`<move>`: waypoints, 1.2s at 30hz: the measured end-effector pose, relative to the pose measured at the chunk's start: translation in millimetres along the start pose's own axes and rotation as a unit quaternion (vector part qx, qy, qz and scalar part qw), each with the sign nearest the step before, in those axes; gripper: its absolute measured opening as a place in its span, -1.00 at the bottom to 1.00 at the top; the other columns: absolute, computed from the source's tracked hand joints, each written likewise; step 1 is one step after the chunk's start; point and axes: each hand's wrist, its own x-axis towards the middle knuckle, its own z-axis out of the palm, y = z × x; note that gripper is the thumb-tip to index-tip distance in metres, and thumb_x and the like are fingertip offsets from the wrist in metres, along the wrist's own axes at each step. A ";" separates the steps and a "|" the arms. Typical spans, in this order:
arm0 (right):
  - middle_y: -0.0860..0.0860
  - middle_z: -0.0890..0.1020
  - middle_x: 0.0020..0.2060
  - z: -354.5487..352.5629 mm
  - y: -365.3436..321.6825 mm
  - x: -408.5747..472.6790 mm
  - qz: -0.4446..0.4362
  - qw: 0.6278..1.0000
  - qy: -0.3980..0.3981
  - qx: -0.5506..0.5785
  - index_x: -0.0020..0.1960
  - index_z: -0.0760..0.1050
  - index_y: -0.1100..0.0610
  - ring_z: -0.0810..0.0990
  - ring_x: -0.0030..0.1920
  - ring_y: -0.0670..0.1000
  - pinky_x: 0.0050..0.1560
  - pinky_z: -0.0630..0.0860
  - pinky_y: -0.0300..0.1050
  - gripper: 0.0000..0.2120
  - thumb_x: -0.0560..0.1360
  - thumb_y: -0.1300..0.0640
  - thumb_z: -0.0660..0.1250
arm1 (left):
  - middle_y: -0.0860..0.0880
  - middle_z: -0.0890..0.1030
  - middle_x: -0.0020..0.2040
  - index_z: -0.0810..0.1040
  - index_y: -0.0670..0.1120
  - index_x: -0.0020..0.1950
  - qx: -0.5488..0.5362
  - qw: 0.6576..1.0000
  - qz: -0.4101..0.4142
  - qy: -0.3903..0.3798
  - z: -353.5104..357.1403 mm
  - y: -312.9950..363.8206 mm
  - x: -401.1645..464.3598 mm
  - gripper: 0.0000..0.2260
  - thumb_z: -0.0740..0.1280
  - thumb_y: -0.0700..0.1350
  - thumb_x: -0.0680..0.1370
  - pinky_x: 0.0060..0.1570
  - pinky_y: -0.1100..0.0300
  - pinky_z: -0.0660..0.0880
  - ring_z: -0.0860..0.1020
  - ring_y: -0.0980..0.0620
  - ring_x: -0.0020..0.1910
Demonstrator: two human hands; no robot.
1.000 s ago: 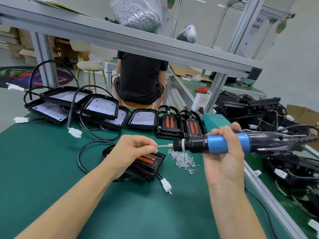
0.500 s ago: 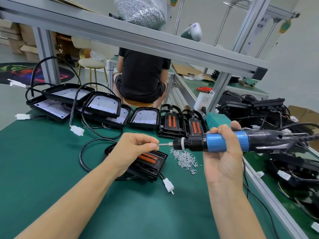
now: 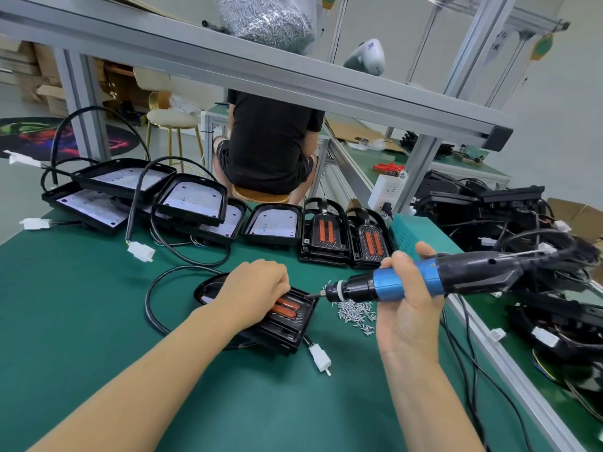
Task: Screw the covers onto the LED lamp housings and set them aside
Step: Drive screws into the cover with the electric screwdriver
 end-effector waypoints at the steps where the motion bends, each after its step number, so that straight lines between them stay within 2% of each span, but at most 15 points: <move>1: -0.07 0.55 -0.29 -1.1 1.0 0.3 -0.001 1.000 -0.005 -0.003 0.08 0.44 0.00 0.55 -0.23 -0.06 0.03 0.49 -0.15 -0.66 0.44 0.36 0.37 | -0.02 0.54 -0.09 0.47 -0.04 -0.14 0.005 1.000 0.004 0.000 1.3 -0.6 -2.7 -0.83 0.16 -0.08 0.62 -0.11 0.15 0.25 0.49 -0.07 -0.02; 6: -0.06 0.55 -0.32 -0.9 2.5 1.2 -0.002 0.999 -0.039 -0.020 0.09 0.43 0.01 0.55 -0.23 -0.04 0.01 0.50 -0.16 -0.63 0.35 0.28 0.39 | 0.05 0.54 -0.06 0.50 -0.08 -0.06 0.005 0.998 0.050 0.031 9.7 -6.2 -16.7 -0.83 0.16 -0.07 0.62 0.03 0.17 0.29 0.45 -0.01 -0.02; 12: -0.06 0.54 -0.34 3.3 4.1 0.7 -0.005 0.998 -0.052 -0.039 0.04 0.41 0.02 0.50 -0.20 -0.01 0.04 0.44 -0.11 -0.64 0.32 0.29 0.38 | 0.07 0.55 -0.06 0.54 -0.10 -0.03 -0.033 0.993 0.080 0.077 13.0 -10.6 -27.8 -0.82 0.18 -0.08 0.63 0.04 0.21 0.27 0.42 0.04 -0.03; 16: -0.04 0.53 -0.32 3.4 5.1 1.4 -0.003 0.998 -0.052 -0.041 0.01 0.42 0.01 0.51 -0.21 -0.03 -0.03 0.49 -0.18 -0.66 0.32 0.29 0.40 | 0.08 0.54 -0.07 0.53 -0.09 -0.04 -0.041 0.992 0.086 0.078 12.8 -11.1 -27.4 -0.83 0.18 -0.07 0.63 0.02 0.23 0.26 0.41 0.06 -0.05; 20: -0.04 0.51 -0.33 3.3 6.6 2.0 0.001 0.998 -0.052 -0.045 -0.15 0.45 -0.03 0.50 -0.21 -0.02 -0.05 0.49 -0.19 -0.74 0.32 0.29 0.41 | 0.09 0.54 -0.08 0.53 -0.08 -0.04 -0.048 0.992 0.087 0.081 14.1 -12.8 -26.6 -0.84 0.20 -0.07 0.62 -0.02 0.27 0.23 0.40 0.07 -0.06; 27: -0.04 0.51 -0.30 3.5 6.9 0.4 0.013 0.998 -0.047 -0.031 -0.27 0.52 -0.09 0.51 -0.21 -0.03 0.06 0.47 -0.12 -0.74 0.30 0.28 0.43 | 0.18 0.48 -0.17 0.51 -0.03 -0.09 -0.061 0.991 0.090 0.075 16.8 -17.3 -23.4 -0.87 0.22 -0.06 0.61 -0.10 0.32 0.18 0.37 0.14 -0.13; 30: -0.03 0.51 -0.28 1.2 6.5 0.0 0.018 0.999 -0.036 -0.024 -0.23 0.50 -0.09 0.52 -0.18 -0.02 0.06 0.47 -0.10 -0.73 0.30 0.28 0.43 | 0.23 0.40 -0.25 0.53 -0.04 -0.08 -0.064 0.991 0.087 0.075 16.0 -17.4 -22.2 -0.87 0.23 -0.06 0.60 -0.11 0.38 0.20 0.33 0.23 -0.20; 32: -0.05 0.54 -0.30 0.2 5.4 -1.4 0.020 0.999 -0.028 -0.020 -0.10 0.48 -0.04 0.54 -0.19 -0.03 0.08 0.47 -0.10 -0.69 0.30 0.28 0.44 | 0.24 0.39 -0.26 0.53 -0.02 -0.09 -0.061 0.993 0.080 0.065 13.8 -16.8 -20.6 -0.88 0.24 -0.06 0.60 -0.11 0.42 0.22 0.32 0.27 -0.22; 34: -0.07 0.57 -0.31 -0.3 3.2 -2.2 0.024 1.000 -0.006 -0.012 0.05 0.44 0.00 0.55 -0.20 -0.06 0.07 0.46 -0.09 -0.55 0.28 0.30 0.52 | 0.22 0.43 -0.27 0.51 0.01 -0.13 -0.060 0.994 0.075 0.046 10.4 -15.5 -17.8 -0.88 0.25 -0.06 0.59 -0.15 0.37 0.22 0.36 0.22 -0.20; 36: -0.10 0.58 -0.31 -2.7 -0.1 -2.3 0.024 0.999 0.021 0.001 0.13 0.44 -0.01 0.56 -0.22 -0.09 0.07 0.46 -0.09 -0.53 0.28 0.21 0.49 | 0.20 0.47 -0.26 0.46 0.06 -0.18 -0.059 0.996 0.064 0.019 6.6 -13.8 -13.8 -0.86 0.26 -0.05 0.58 -0.18 0.29 0.21 0.39 0.16 -0.17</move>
